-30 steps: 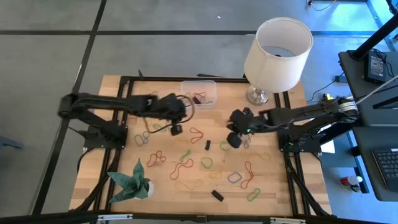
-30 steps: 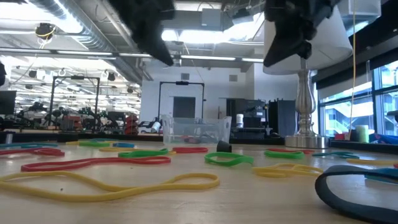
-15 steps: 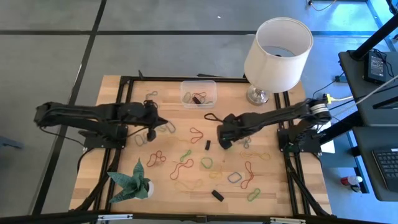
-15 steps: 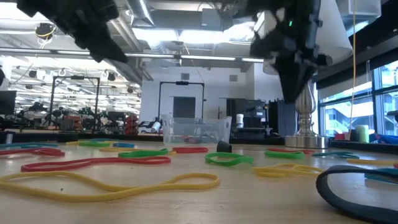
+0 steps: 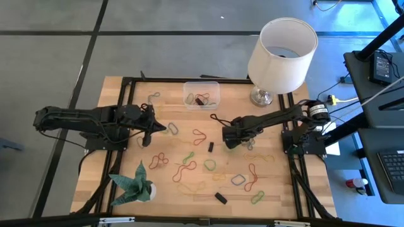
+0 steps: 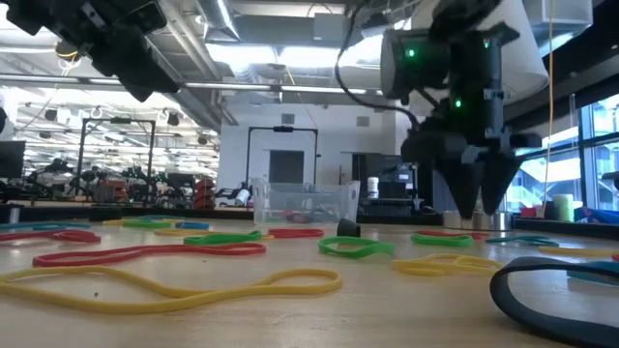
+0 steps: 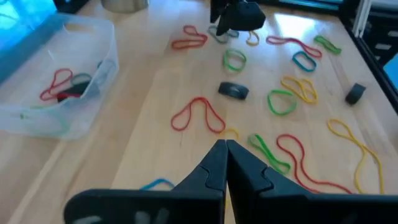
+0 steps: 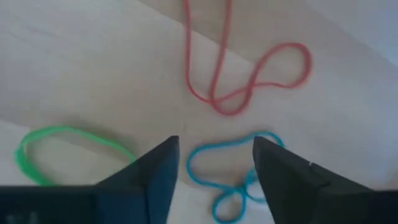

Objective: Pick and place rubber bands into bin
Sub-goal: Put the red rubber band into the transparent bin

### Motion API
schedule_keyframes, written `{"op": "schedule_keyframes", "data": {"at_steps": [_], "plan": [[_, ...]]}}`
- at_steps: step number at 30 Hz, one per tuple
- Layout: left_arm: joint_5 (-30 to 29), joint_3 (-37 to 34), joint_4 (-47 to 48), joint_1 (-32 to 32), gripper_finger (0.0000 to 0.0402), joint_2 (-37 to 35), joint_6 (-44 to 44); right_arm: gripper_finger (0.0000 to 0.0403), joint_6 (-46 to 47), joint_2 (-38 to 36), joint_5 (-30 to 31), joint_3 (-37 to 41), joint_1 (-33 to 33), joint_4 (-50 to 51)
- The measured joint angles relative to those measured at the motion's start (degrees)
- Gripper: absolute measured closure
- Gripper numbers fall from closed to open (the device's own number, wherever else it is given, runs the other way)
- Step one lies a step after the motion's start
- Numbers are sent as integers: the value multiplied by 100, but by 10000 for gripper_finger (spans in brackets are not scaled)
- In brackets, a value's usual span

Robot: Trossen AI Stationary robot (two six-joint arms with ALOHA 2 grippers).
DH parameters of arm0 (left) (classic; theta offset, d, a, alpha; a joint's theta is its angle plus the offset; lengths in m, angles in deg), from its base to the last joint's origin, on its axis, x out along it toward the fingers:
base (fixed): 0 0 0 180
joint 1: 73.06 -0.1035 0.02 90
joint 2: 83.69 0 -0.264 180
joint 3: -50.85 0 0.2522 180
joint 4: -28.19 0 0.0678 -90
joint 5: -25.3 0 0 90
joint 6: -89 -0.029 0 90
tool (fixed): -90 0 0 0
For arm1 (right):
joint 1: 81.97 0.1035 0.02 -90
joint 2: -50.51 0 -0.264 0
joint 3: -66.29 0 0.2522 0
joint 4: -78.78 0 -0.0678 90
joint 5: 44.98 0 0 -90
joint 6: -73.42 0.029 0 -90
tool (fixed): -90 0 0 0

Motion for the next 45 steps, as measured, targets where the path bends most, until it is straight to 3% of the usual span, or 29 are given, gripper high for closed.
{"op": "schedule_keyframes", "data": {"at_steps": [6, 11, 15, 21, 23, 32, 40, 45], "plan": [[0, 0, -28, 0, 399, 2, -8, 154, -32, -5, 191, 643, -418, -1139], [-28, 0, -27, 0, 400, 4, -11, 161, -2, -88, 152, 1127, -652, -1761], [-52, 0, -27, 0, 398, 4, -6, 216, 1, -90, 231, 1167, -650, -1806], [-59, 0, -20, 0, 399, 4, -6, 362, -122, -21, 315, 1013, -651, -1721], [-59, 0, -22, 0, 397, 4, 2, 390, -305, -1, 303, 851, -656, -1599], [-63, 2, -27, 0, 400, 4, -2, 399, -916, 46, 552, -1085, -443, -3], [-127, 4, -25, 0, 400, 4, -11, 401, -2226, 103, 1250, -2986, -828, -55], [-129, 4, -24, 0, 397, 4, -13, 402, -3235, 594, 1325, -3964, -1376, -81]]}}
